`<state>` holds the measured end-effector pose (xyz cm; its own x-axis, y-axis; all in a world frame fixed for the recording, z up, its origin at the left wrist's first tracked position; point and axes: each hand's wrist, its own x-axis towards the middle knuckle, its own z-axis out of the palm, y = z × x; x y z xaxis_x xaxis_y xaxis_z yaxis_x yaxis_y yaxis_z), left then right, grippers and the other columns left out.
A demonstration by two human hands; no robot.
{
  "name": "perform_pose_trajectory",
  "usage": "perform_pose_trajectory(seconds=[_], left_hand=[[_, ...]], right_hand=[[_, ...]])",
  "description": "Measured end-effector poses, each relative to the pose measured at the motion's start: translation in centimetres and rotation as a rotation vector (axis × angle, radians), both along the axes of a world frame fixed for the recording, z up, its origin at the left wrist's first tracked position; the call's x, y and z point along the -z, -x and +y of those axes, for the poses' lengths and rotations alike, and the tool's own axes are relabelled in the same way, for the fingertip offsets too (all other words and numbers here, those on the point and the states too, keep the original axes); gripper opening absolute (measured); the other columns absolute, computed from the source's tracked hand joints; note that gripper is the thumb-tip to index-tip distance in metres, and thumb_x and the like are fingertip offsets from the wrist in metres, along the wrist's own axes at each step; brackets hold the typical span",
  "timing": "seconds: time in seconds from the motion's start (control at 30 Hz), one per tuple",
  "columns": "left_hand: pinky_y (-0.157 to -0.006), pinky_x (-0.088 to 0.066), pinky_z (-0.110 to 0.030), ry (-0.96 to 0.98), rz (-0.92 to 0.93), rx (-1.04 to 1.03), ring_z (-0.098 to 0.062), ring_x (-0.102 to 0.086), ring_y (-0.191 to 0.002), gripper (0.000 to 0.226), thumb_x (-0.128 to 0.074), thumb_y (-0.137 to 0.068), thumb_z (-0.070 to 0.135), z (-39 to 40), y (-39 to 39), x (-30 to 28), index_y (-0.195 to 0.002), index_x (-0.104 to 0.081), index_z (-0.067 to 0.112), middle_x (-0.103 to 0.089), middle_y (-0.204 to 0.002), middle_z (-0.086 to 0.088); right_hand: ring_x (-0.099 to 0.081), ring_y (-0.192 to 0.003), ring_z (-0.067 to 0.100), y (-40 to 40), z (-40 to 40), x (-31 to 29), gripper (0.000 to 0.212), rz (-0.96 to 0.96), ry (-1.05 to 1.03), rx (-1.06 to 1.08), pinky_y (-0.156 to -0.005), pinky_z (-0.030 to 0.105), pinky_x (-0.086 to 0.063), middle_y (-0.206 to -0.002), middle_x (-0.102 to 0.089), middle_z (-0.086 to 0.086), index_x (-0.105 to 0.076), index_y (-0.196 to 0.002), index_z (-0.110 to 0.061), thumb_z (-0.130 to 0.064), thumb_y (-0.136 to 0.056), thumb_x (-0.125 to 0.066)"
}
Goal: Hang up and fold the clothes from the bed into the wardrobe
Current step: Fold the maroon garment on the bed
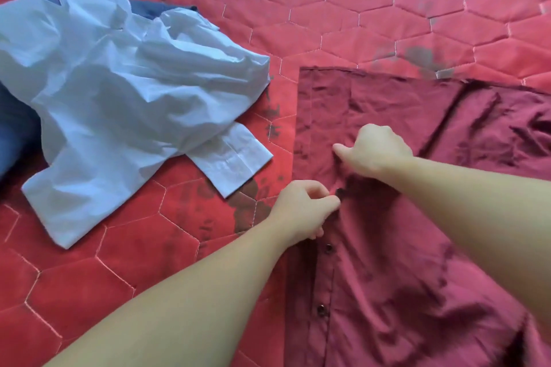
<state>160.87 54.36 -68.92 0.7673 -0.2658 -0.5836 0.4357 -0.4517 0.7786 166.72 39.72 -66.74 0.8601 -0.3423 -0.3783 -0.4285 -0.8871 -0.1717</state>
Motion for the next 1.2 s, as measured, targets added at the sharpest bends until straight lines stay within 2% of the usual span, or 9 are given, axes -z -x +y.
perform_pose_trajectory(seconds=[0.1,0.23,0.33,0.43,0.53,0.67,0.8,0.97,1.2], left_hand=[[-0.036,-0.031,-0.016,-0.003,0.019,0.052,-0.013,-0.037,-0.032,0.02,-0.064,-0.083,0.017,1.2,-0.7,0.1,-0.065,-0.056,0.016,-0.046,-0.05,-0.001],[-0.036,-0.026,-0.014,0.014,0.052,0.065,-0.011,-0.032,-0.031,0.024,-0.063,-0.083,0.017,1.7,-0.8,0.1,-0.062,-0.052,0.014,-0.04,-0.046,0.001],[-0.04,-0.028,-0.02,0.006,0.041,0.05,-0.011,-0.033,-0.037,0.027,-0.063,-0.08,0.021,1.9,-0.6,0.5,-0.063,-0.05,0.005,-0.039,-0.049,0.001],[-0.058,-0.053,-0.025,0.064,0.06,-0.033,-0.006,-0.059,-0.054,0.019,-0.069,-0.071,0.034,1.9,-0.4,0.8,-0.078,-0.069,0.016,-0.066,-0.062,0.011],[-0.081,-0.056,-0.032,0.055,0.048,-0.062,-0.008,-0.069,-0.078,0.03,-0.07,-0.066,0.049,1.7,-0.4,1.4,-0.086,-0.072,0.026,-0.074,-0.08,0.013],[-0.075,-0.053,-0.033,0.0,0.095,-0.044,-0.011,-0.066,-0.07,0.035,-0.068,-0.073,0.053,1.6,-1.1,1.6,-0.079,-0.072,0.019,-0.07,-0.072,0.012],[-0.04,-0.034,-0.027,-0.035,0.168,-0.029,-0.015,-0.04,-0.039,0.04,-0.064,-0.082,0.054,1.4,-2.1,1.2,-0.071,-0.059,0.016,-0.044,-0.047,0.008],[-0.034,-0.03,-0.018,-0.049,0.198,-0.019,-0.013,-0.035,-0.024,0.041,-0.058,-0.09,0.05,1.2,-2.7,0.8,-0.069,-0.052,0.016,-0.035,-0.035,0.005],[-0.034,-0.031,-0.017,-0.037,0.224,-0.03,-0.014,-0.037,-0.026,0.043,-0.058,-0.09,0.05,1.2,-2.7,0.9,-0.062,-0.048,0.019,-0.036,-0.038,0.006]], right_hand=[[-0.056,-0.086,0.035,-0.8,0.0,0.2,0.023,-0.038,-0.009,-0.022,-0.072,0.033,-0.039,-0.1,-0.063,0.015,-0.052,-0.081,-0.012,-0.033,-0.089,-0.048],[-0.05,-0.072,0.035,-1.6,1.1,0.2,0.034,-0.338,-0.141,-0.013,-0.062,0.033,-0.034,-0.064,-0.051,0.003,-0.041,-0.061,-0.009,-0.031,-0.087,-0.048],[-0.044,-0.068,0.028,-2.8,3.2,-0.3,0.041,-0.522,-0.283,-0.089,-0.061,0.035,-0.033,-0.063,-0.04,-0.002,-0.03,-0.055,-0.015,-0.028,-0.088,-0.051],[-0.046,-0.068,0.028,-3.8,4.9,0.1,0.04,-0.435,-0.288,-0.154,-0.061,0.034,-0.036,-0.063,-0.044,0.0,-0.034,-0.053,-0.015,-0.029,-0.085,-0.053],[-0.055,-0.07,0.033,-4.5,5.4,0.9,0.041,-0.273,-0.177,-0.123,-0.062,0.03,-0.039,-0.063,-0.055,0.002,-0.048,-0.058,-0.011,-0.041,-0.084,-0.052],[-0.063,-0.096,0.033,-7.7,5.1,0.5,0.05,-0.272,-0.076,0.066,-0.074,0.034,-0.041,-0.095,-0.066,0.009,-0.06,-0.084,-0.016,-0.064,-0.086,-0.049],[-0.06,-0.106,0.036,-10.2,3.5,0.0,0.035,-0.031,0.087,-0.035,-0.077,0.035,-0.04,-0.115,-0.064,0.015,-0.059,-0.097,-0.012,-0.045,-0.092,-0.049],[-0.051,-0.081,0.033,-10.6,2.8,0.1,0.023,-0.087,-0.001,-0.057,-0.072,0.033,-0.039,-0.092,-0.059,0.011,-0.054,-0.083,-0.01,-0.03,-0.089,-0.044],[-0.051,-0.078,0.03,-12.4,4.2,0.1,0.026,-0.41,-0.181,-0.06,-0.066,0.032,-0.036,-0.076,-0.056,0.003,-0.051,-0.072,-0.012,-0.033,-0.088,-0.046]])
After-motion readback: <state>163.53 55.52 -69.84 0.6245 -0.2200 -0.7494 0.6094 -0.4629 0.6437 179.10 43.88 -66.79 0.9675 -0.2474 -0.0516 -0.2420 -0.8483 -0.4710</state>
